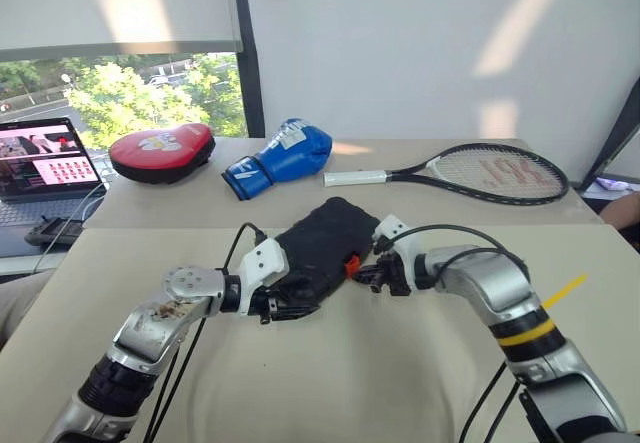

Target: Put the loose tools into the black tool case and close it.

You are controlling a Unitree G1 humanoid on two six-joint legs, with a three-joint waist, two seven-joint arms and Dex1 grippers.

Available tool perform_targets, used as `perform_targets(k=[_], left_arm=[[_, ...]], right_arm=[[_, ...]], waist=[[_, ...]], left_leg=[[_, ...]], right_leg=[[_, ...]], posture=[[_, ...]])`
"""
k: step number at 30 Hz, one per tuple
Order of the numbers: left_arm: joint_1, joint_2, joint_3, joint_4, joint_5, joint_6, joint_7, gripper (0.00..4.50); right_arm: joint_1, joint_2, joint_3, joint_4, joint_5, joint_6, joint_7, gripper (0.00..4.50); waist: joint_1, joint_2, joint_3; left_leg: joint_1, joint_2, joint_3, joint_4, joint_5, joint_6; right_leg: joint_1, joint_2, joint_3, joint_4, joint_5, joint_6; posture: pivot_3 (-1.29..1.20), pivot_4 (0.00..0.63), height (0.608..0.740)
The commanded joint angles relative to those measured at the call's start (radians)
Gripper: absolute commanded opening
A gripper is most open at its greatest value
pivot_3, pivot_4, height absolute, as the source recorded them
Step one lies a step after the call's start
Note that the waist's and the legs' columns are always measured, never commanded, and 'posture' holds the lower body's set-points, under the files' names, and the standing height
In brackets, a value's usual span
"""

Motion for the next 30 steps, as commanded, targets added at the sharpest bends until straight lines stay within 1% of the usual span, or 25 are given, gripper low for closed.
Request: perform_targets(k=[1, 5, 7, 10, 11, 12, 14, 15, 16, 17, 18, 19, 22, 24, 25, 26, 27, 30], left_arm=[[0.036, 0.004, -0.031, 0.008, 0.017, 0.032, 0.004, 3.11], [0.050, 0.003, -0.030, 0.003, 0.020, 0.020, 0.012, 3.11], [0.060, -0.003, -0.019, 0.000, 0.014, 0.011, 0.020, 3.11], [0.084, -0.033, 0.033, -0.018, -0.017, 0.010, 0.056, 3.11], [0.103, -0.072, 0.084, -0.028, -0.070, 0.002, 0.068, 3.11], [0.116, -0.089, 0.119, -0.040, -0.100, -0.009, 0.071, 3.11], [0.153, -0.090, 0.210, -0.088, -0.199, 0.031, 0.057, 3.11], [0.177, -0.088, 0.259, -0.115, -0.241, 0.047, 0.065, 3.34], [0.204, -0.081, 0.293, -0.141, -0.270, 0.057, 0.071, 3.57], [0.233, -0.073, 0.325, -0.168, -0.297, 0.064, 0.072, 3.71], [0.258, -0.066, 0.352, -0.188, -0.317, 0.069, 0.076, 4.14], [0.279, -0.060, 0.374, -0.204, -0.330, 0.072, 0.082, 4.47], [0.386, -0.015, 0.465, -0.247, -0.365, 0.075, 0.071, 4.50], [0.445, 0.005, 0.509, -0.267, -0.390, 0.087, 0.072, 4.50], [0.484, 0.017, 0.537, -0.279, -0.397, 0.085, 0.070, 4.50], [0.516, 0.027, 0.563, -0.289, -0.410, 0.087, 0.069, 4.50], [0.545, 0.038, 0.585, -0.297, -0.424, 0.088, 0.063, 4.50], [0.602, 0.047, 0.624, -0.293, -0.390, 0.042, 0.074, 4.50]], right_arm=[[-0.072, 0.050, -0.001, 0.046, -0.023, -0.083, 0.020, 0.02], [-0.073, 0.062, -0.012, 0.051, -0.041, -0.117, 0.041, 0.02], [-0.048, 0.054, -0.026, 0.022, -0.044, -0.148, 0.048, 0.02], [0.043, -0.006, -0.065, -0.104, -0.042, -0.211, 0.069, 0.02], [0.093, -0.032, -0.103, -0.166, -0.026, -0.232, 0.078, 0.02], [0.140, -0.053, -0.147, -0.224, -0.006, -0.247, 0.081, 0.02], [0.260, -0.075, -0.301, -0.361, 0.047, -0.288, 0.058, 0.58], [0.333, -0.103, -0.366, -0.437, 0.081, -0.294, 0.080, 0.78], [0.396, -0.128, -0.418, -0.494, 0.105, -0.295, 0.097, 1.12], [0.457, -0.150, -0.466, -0.542, 0.126, -0.295, 0.111, 1.41], [0.512, -0.165, -0.512, -0.579, 0.143, -0.298, 0.116, 1.76], [0.559, -0.175, -0.554, -0.606, 0.158, -0.300, 0.113, 2.10], [0.731, -0.172, -0.731, -0.693, 0.218, -0.320, 0.119, 3.07], [0.826, -0.174, -0.799, -0.728, 0.226, -0.352, 0.135, 3.80], [0.887, -0.172, -0.844, -0.745, 0.226, -0.372, 0.147, 4.09], [0.939, -0.171, -0.881, -0.759, 0.224, -0.391, 0.157, 4.47], [0.984, -0.171, -0.912, -0.770, 0.226, -0.406, 0.168, 4.47], [1.069, -0.174, -0.970, -0.788, 0.244, -0.430, 0.182, 4.47]], waist=[[-0.001, 0.000, 0.000], [-0.001, 0.000, 0.000], [-0.002, 0.000, 0.000], [0.002, 0.000, 0.000], [0.004, 0.001, 0.000], [0.005, 0.001, 0.000], [0.008, 0.001, 0.000], [0.010, 0.001, 0.000], [0.011, 0.002, 0.000], [0.016, 0.002, 0.000], [0.020, 0.002, 0.000], [0.022, 0.002, 0.000], [0.030, 0.002, 0.000], [0.030, 0.002, 0.000], [0.030, 0.002, 0.000], [0.031, 0.002, 0.000], [0.031, 0.002, 0.000], [0.032, 0.003, 0.001]], left_leg=[[0.000, 0.000, 0.000, 0.000, 0.000, 0.000], [0.000, 0.001, 0.000, -0.001, 0.000, -0.001], [-0.001, 0.001, 0.000, -0.001, 0.001, -0.001], [-0.001, 0.001, 0.000, -0.002, 0.001, -0.002], [-0.002, 0.001, 0.000, -0.002, 0.001, -0.002], [-0.002, 0.001, -0.001, -0.002, 0.001, -0.002], [-0.004, 0.001, -0.001, -0.002, 0.000, -0.002], [-0.006, 0.001, -0.002, -0.002, 0.000, -0.002], [-0.006, 0.001, -0.002, -0.002, 0.000, -0.002], [-0.006, 0.001, -0.003, -0.002, 0.000, -0.002], [-0.007, 0.001, -0.003, -0.002, 0.000, -0.002], [-0.007, 0.001, -0.003, -0.002, -0.001, -0.002], [-0.005, 0.001, -0.003, -0.001, -0.003, -0.002], [-0.003, 0.001, -0.003, -0.002, -0.003, -0.002], [-0.003, 0.001, -0.003, -0.002, -0.005, 0.001], [-0.002, 0.001, -0.003, -0.001, -0.006, 0.002], [-0.002, 0.001, -0.003, -0.001, -0.006, 0.003], [0.000, 0.002, -0.003, -0.001, -0.006, 0.003]], right_leg=[[0.000, 0.000, 0.000, 0.000, 0.000, 0.000], [-0.001, 0.001, 0.000, 0.001, 0.000, 0.000], [-0.002, 0.000, 0.000, 0.001, 0.000, 0.000], [-0.003, 0.000, 0.000, 0.000, 0.000, 0.000], [-0.003, 0.000, 0.000, 0.000, 0.000, 0.000], [-0.003, 0.000, 0.000, -0.001, 0.000, 0.000], [-0.004, -0.001, 0.000, -0.001, -0.001, 0.001], [-0.004, -0.003, 0.000, -0.001, -0.001, 0.001], [-0.005, -0.003, 0.001, -0.001, -0.001, 0.002], [-0.005, -0.003, 0.000, -0.001, -0.001, 0.002], [-0.005, -0.003, 0.000, -0.002, -0.001, 0.002], [-0.004, -0.004, 0.000, -0.003, -0.002, 0.003], [-0.002, -0.005, 0.001, -0.004, -0.002, 0.003], [-0.001, -0.006, 0.002, -0.003, -0.002, 0.002], [-0.001, -0.006, 0.002, -0.003, -0.002, 0.002], [0.000, -0.005, 0.002, -0.003, -0.002, 0.002], [0.000, -0.005, 0.002, -0.003, -0.002, 0.002], [0.001, -0.005, 0.002, -0.003, -0.003, 0.002]], posture=[[0.00, 0.150, 0.740], [0.00, 0.150, 0.740], [0.00, 0.150, 0.740], [0.00, 0.150, 0.740], [0.00, 0.150, 0.740], [0.00, 0.150, 0.740], [0.00, 0.150, 0.740], [0.00, 0.150, 0.740], [0.00, 0.150, 0.740], [0.00, 0.150, 0.740], [0.00, 0.150, 0.740], [0.00, 0.150, 0.740], [0.00, 0.150, 0.740], [0.00, 0.150, 0.740], [0.00, 0.150, 0.740], [0.00, 0.150, 0.740], [0.00, 0.150, 0.740], [0.00, 0.150, 0.740]])
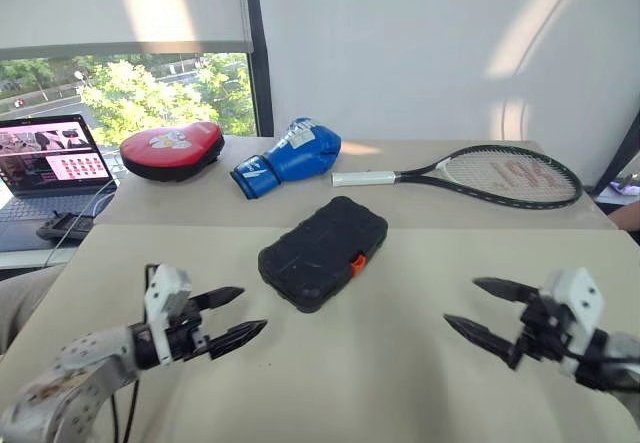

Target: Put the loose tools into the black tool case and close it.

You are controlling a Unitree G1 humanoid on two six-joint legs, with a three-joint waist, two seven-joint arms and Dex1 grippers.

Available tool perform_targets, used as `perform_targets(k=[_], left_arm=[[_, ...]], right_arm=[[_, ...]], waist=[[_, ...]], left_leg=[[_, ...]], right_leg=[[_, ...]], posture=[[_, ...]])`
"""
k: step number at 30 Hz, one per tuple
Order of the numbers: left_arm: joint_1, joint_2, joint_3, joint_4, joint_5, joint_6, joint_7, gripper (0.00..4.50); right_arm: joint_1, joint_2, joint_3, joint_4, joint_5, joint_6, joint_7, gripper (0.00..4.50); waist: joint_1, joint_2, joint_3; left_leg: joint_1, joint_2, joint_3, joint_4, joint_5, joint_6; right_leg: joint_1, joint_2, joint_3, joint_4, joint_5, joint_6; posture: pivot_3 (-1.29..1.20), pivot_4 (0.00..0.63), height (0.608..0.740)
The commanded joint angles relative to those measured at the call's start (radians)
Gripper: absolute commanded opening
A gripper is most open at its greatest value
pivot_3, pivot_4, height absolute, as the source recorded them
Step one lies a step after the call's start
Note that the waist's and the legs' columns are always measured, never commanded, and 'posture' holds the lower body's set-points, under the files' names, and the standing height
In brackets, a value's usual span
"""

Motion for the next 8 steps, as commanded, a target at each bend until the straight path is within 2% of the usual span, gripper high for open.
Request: perform_targets(k=[1, 4, 8], left_arm=[[0.044, 0.016, 0.055, -0.024, 0.020, -0.049, 0.007, 4.50], [0.092, 0.030, 0.048, -0.016, 0.053, -0.079, -0.013, 4.50], [0.089, 0.042, 0.021, 0.020, 0.042, -0.061, -0.029, 4.50]], right_arm=[[0.056, -0.006, -0.089, -0.052, 0.039, -0.047, 0.022, 4.47], [0.102, 0.000, -0.109, -0.069, 0.067, -0.046, 0.026, 4.47], [0.119, 0.006, -0.071, -0.086, 0.041, -0.088, -0.003, 4.47]], waist=[[0.000, 0.000, 0.000], [0.000, 0.000, 0.000], [0.001, 0.000, 0.000]], left_leg=[[0.002, 0.000, 0.000, 0.000, 0.000, 0.000], [0.002, 0.001, 0.001, 0.000, 0.000, 0.000], [0.002, 0.001, 0.001, 0.000, 0.000, 0.000]], right_leg=[[0.001, 0.000, 0.000, 0.000, 0.000, 0.000], [0.001, 0.002, 0.000, 0.001, -0.003, 0.000], [0.000, 0.002, 0.000, 0.001, -0.003, -0.001]], posture=[[0.00, 0.150, 0.740], [0.00, 0.150, 0.740], [0.00, 0.150, 0.740]])
